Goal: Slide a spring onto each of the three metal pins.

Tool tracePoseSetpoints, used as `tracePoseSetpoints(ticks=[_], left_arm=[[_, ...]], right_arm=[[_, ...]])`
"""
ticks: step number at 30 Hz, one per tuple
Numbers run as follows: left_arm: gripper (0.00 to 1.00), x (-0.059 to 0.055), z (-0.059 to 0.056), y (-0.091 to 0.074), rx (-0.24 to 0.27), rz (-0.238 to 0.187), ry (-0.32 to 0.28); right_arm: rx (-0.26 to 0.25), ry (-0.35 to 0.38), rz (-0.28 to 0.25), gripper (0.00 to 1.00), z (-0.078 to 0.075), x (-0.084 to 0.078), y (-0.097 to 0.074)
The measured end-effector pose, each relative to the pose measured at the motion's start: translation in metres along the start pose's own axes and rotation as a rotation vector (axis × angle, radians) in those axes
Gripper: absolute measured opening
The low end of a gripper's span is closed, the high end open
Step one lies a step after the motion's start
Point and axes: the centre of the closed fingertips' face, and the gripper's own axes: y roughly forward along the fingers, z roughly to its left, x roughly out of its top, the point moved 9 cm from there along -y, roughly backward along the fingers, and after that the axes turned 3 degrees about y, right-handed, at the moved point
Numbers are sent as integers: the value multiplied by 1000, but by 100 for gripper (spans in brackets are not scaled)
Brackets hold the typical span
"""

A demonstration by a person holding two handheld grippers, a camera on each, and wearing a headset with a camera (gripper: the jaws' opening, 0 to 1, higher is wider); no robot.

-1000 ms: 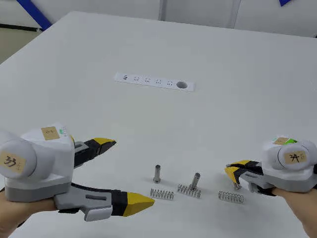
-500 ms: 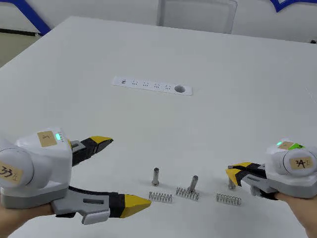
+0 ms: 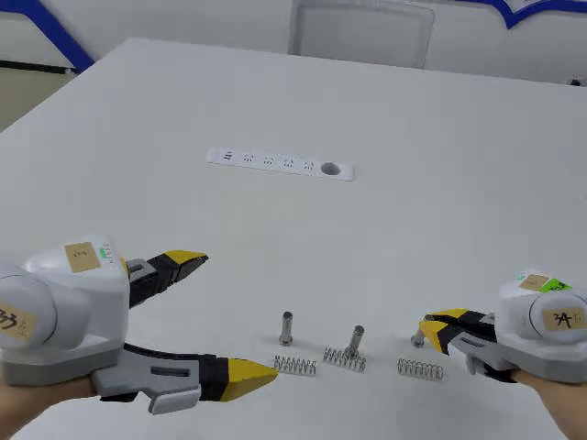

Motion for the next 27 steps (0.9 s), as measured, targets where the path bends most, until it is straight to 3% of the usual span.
tracePoseSetpoints(ticks=[13,27], left_arm=[[92,0,-3,-2,-3,10,1],[91,1,-6,1,-21,18,11]], right_arm=[[-7,-22,-44,8,3,0,-3],[7,2,-46,9,3,2,-4]])
